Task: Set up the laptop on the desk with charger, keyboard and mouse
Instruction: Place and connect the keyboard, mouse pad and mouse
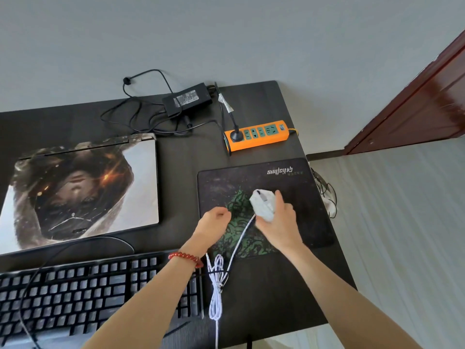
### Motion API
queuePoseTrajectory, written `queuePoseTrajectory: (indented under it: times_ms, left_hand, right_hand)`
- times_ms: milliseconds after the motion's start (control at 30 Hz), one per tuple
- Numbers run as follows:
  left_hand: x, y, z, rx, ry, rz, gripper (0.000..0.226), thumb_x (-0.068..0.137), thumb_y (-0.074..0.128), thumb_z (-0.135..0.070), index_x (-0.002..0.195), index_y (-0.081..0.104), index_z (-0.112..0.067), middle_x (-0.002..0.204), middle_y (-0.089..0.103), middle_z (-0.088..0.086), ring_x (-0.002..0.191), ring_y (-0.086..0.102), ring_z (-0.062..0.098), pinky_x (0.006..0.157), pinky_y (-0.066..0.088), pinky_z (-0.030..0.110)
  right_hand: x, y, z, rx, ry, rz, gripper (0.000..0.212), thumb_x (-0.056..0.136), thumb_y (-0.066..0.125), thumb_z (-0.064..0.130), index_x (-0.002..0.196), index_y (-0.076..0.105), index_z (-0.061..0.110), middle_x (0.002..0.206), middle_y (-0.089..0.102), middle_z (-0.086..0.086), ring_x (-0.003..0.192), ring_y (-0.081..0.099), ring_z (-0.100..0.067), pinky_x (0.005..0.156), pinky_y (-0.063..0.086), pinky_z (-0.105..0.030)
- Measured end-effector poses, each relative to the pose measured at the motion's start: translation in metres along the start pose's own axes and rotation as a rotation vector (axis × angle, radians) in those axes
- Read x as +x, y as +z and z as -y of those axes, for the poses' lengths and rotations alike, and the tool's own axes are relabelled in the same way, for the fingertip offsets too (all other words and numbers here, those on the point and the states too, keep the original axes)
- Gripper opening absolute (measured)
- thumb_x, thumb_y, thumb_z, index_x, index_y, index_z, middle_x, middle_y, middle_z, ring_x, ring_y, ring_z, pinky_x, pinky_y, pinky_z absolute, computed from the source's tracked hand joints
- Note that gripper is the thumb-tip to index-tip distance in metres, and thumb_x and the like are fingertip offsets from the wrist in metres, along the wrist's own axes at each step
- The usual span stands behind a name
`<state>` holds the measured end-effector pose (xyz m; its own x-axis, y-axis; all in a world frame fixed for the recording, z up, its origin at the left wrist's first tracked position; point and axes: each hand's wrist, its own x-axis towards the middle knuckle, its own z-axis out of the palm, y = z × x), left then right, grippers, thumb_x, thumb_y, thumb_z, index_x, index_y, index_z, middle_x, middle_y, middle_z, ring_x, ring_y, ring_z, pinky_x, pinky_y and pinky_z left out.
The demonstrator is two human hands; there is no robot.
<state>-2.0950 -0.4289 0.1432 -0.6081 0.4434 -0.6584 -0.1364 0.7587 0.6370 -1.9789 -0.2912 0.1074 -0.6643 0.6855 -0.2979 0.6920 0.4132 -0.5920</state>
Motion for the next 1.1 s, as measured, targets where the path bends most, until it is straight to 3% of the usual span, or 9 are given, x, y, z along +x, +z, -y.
queuePoseTrajectory:
  times_ms: [100,300,367,467,567,667,800,1000,1100]
  left_hand:
    - [-0.003,0.000,0.008,0.245,0.069,0.101,0.039,0.091,0.050,-0.034,0.125,0.053,-0.014,0.113,0.064,0.005,0.103,0.059,0.022,0.089,0.043,0.028]
    - [-0.005,0.035,0.001,0.471,0.240,0.237,0.048,0.089,0.056,-0.035,0.131,0.049,-0.014,0.125,0.053,0.008,0.110,0.055,0.026,0.094,0.042,0.031]
    - [-0.003,0.047,-0.005,0.190,0.144,0.265,0.040,0.090,0.054,-0.019,0.129,0.048,-0.011,0.114,0.056,0.009,0.095,0.060,0.028,0.085,0.049,0.032]
    - [0.001,0.052,-0.006,-0.359,-0.126,0.194,0.032,0.094,0.036,0.002,0.122,0.049,-0.006,0.090,0.057,0.011,0.071,0.057,0.029,0.065,0.053,0.036]
    - [0.013,0.034,0.012,-0.117,-0.117,-0.124,0.031,0.094,0.039,-0.015,0.118,0.058,-0.012,0.108,0.065,0.014,0.097,0.062,0.034,0.086,0.053,0.044]
    - [0.015,0.012,0.020,-0.013,-0.058,-0.189,0.032,0.093,0.042,-0.022,0.121,0.056,-0.016,0.117,0.063,0.012,0.106,0.059,0.029,0.090,0.048,0.032]
    - [0.021,0.009,0.010,0.127,0.181,-0.177,0.044,0.092,0.048,-0.020,0.135,0.043,-0.016,0.132,0.052,0.011,0.114,0.053,0.026,0.089,0.041,0.027]
    - [0.037,0.036,-0.026,0.585,0.504,-0.051,0.061,0.088,0.051,-0.044,0.142,0.023,-0.039,0.155,0.009,0.002,0.137,0.011,0.034,0.106,0.029,0.052]
    - [0.047,0.043,-0.030,0.794,0.541,0.010,0.068,0.080,0.058,-0.055,0.139,0.027,-0.039,0.155,0.005,0.002,0.139,0.004,0.034,0.106,0.028,0.055]
  right_hand:
    - [0.017,-0.030,-0.013,0.188,0.143,-0.052,0.065,0.073,0.065,0.034,0.129,0.037,0.018,0.113,0.050,-0.012,0.110,0.050,-0.035,0.089,0.048,-0.045]
    - [0.030,-0.049,-0.013,0.457,0.278,-0.229,0.072,0.081,0.061,0.042,0.139,0.031,0.013,0.138,0.045,-0.009,0.126,0.044,-0.027,0.102,0.043,-0.046]
    - [0.025,-0.042,-0.009,0.522,0.331,-0.175,0.066,0.081,0.061,0.044,0.134,0.037,0.013,0.132,0.049,-0.007,0.122,0.048,-0.026,0.099,0.045,-0.043]
    - [0.014,-0.027,0.008,0.428,0.162,-0.203,0.040,0.078,0.063,0.044,0.108,0.047,0.021,0.099,0.056,0.002,0.100,0.059,-0.022,0.075,0.047,-0.031]
    - [0.008,-0.005,0.027,0.089,0.029,-0.229,0.063,0.073,0.064,0.053,0.122,0.045,0.019,0.103,0.059,-0.005,0.097,0.056,-0.025,0.076,0.050,-0.039]
    - [0.005,0.017,0.035,-0.197,0.031,-0.163,0.082,0.077,0.060,0.059,0.140,0.029,0.016,0.125,0.052,-0.011,0.116,0.047,-0.029,0.091,0.041,-0.043]
    - [-0.012,0.009,0.022,0.096,-0.031,0.000,0.081,0.087,0.055,0.047,0.147,0.013,0.010,0.143,0.039,-0.011,0.132,0.032,-0.027,0.103,0.035,-0.039]
    - [-0.069,0.017,0.005,-0.316,0.091,0.037,0.063,0.075,0.055,0.065,0.107,0.051,0.011,0.104,0.056,-0.002,0.102,0.053,-0.021,0.083,0.046,-0.034]
    - [-0.069,0.018,0.005,-0.378,0.127,0.133,0.043,0.082,0.055,0.047,0.099,0.052,0.008,0.101,0.055,-0.006,0.098,0.055,-0.024,0.077,0.044,-0.036]
